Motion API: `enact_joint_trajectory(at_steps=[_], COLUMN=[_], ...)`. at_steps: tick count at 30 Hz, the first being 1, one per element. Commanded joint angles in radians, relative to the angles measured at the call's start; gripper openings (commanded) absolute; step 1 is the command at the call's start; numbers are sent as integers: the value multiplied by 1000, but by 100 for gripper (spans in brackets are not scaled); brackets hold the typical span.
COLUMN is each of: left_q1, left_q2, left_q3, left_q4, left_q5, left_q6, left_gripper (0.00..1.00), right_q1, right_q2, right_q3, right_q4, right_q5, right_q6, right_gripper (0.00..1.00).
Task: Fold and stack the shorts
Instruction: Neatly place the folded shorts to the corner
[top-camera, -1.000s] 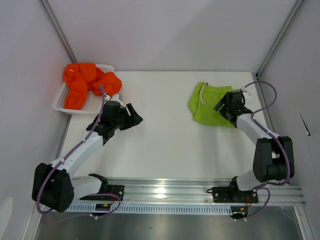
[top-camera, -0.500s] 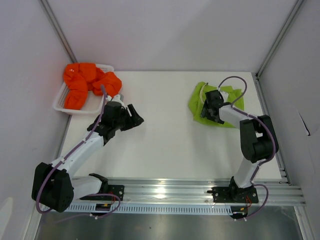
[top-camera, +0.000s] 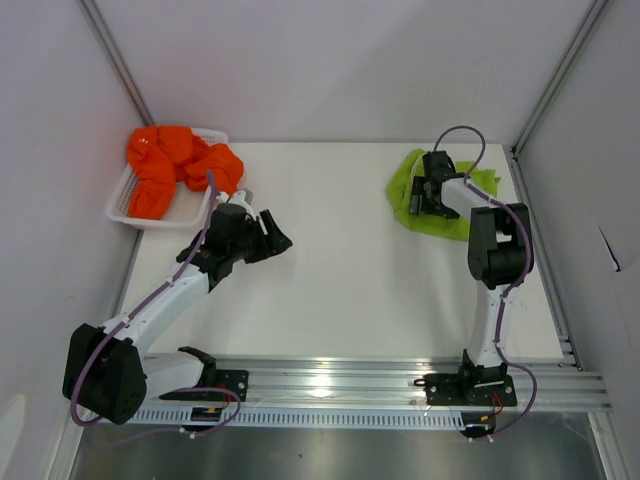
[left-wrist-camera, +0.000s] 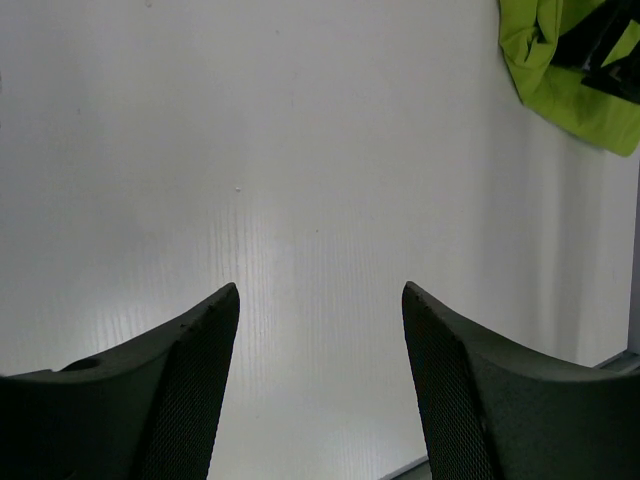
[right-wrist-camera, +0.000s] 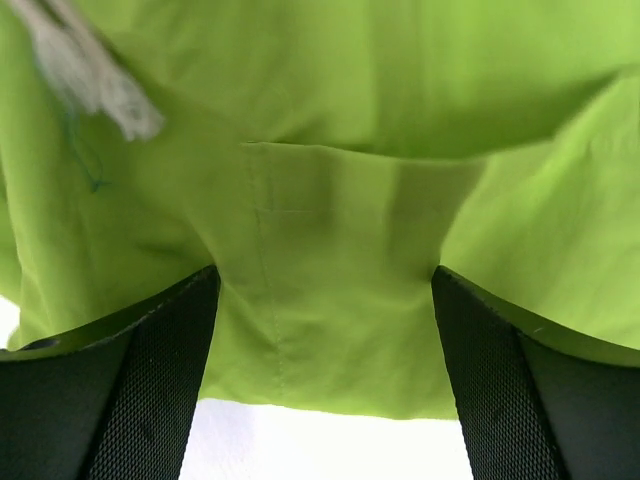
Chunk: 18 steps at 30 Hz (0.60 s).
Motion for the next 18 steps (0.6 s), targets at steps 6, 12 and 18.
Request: enact_joint_trajectory(at_steps=[6,12,18], left_q1=[-25,-37,-55], left_q2=[24,93,179], left_q3=[-7,30,73], left_q4=[13,-21,-38], left_q5=[27,27,13], left_q6=[3,3,-3], left_gripper=[69,69,69], right_q1=[-73,-139,-189], right_q2=[188,195,322], right_q3=[160,206,469], right_q4=[-126,-98,-222], right_q5=[19,-30,-44], right_q6=[-272,-407,-484], right_gripper=[88,89,89])
